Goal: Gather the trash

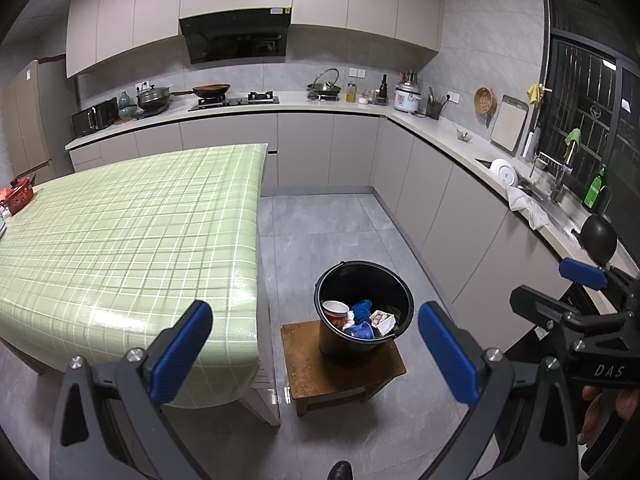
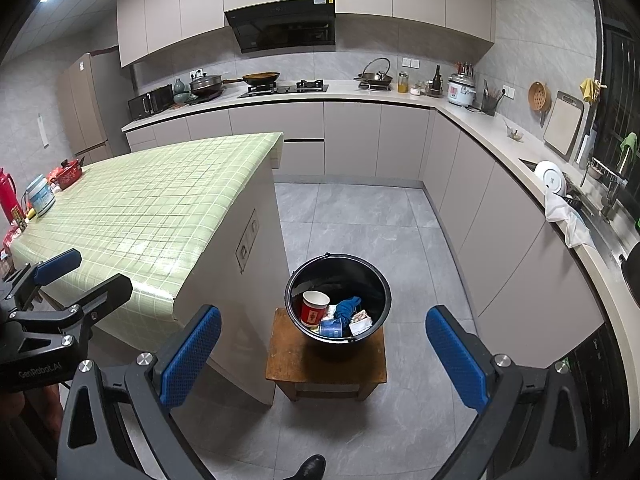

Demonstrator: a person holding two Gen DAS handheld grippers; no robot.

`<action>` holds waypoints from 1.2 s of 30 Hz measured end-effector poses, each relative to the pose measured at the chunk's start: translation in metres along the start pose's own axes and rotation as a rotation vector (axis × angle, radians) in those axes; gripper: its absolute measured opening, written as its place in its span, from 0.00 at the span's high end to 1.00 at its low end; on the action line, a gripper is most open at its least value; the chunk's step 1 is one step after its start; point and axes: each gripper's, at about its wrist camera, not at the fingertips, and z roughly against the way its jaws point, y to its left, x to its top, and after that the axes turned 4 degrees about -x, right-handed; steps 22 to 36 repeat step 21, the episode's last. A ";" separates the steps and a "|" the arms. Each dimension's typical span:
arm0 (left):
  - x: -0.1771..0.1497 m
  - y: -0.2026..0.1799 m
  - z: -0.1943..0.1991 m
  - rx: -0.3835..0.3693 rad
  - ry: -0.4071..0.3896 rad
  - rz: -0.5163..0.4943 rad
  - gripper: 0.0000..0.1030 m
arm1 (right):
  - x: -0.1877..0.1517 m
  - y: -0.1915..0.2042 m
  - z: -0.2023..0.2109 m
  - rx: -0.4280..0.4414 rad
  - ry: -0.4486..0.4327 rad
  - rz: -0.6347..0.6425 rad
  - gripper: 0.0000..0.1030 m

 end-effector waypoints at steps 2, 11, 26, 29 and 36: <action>0.000 0.002 0.000 0.000 -0.001 -0.001 0.00 | 0.000 0.000 0.000 0.000 0.000 0.000 0.00; 0.001 0.004 -0.002 -0.013 0.003 -0.001 0.00 | 0.002 0.004 -0.003 -0.003 0.008 0.001 0.00; 0.004 0.006 -0.011 -0.034 0.008 -0.004 0.00 | 0.003 0.003 -0.010 -0.009 0.014 -0.007 0.00; 0.004 0.006 -0.011 -0.034 0.008 -0.004 0.00 | 0.003 0.003 -0.010 -0.009 0.014 -0.007 0.00; 0.004 0.006 -0.011 -0.034 0.008 -0.004 0.00 | 0.003 0.003 -0.010 -0.009 0.014 -0.007 0.00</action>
